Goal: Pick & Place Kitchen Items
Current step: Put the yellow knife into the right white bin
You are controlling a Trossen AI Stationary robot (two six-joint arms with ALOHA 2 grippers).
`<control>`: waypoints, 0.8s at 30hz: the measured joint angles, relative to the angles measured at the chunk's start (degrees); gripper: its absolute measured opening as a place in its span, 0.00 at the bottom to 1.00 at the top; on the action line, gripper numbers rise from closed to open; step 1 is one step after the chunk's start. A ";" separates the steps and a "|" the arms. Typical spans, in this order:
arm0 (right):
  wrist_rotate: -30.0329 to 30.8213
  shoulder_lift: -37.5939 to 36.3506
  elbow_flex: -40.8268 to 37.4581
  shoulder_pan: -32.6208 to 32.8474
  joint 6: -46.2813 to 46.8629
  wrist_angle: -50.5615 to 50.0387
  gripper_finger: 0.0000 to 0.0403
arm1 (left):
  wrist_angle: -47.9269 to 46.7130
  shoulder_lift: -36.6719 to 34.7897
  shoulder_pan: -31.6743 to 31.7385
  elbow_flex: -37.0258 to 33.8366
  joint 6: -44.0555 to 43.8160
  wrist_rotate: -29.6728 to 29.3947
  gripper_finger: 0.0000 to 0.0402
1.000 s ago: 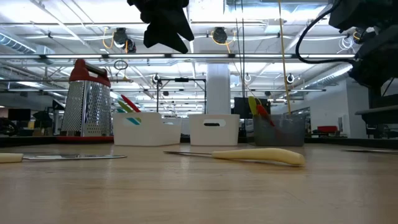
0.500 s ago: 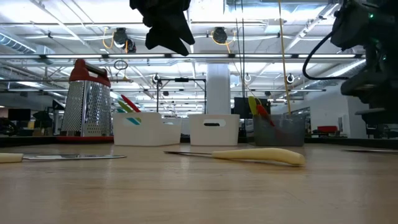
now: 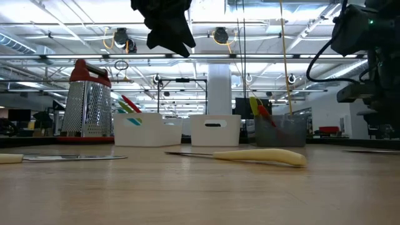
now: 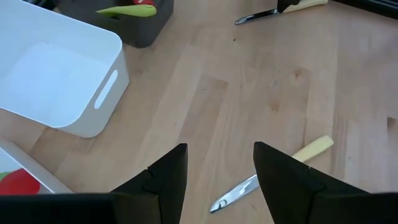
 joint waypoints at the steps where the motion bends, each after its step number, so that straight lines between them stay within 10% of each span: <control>1: 0.82 0.40 -0.02 0.01 0.90 -0.01 0.16 | 0.00 0.00 0.00 0.00 0.18 -0.01 0.46; 19: 0.99 7.09 -4.02 -0.04 6.46 19.09 0.06 | 0.00 0.00 0.09 0.00 3.33 -0.05 0.46; 24: 9.16 7.93 -4.14 0.00 4.27 29.38 0.05 | 0.00 0.00 0.48 0.00 3.34 -0.06 0.46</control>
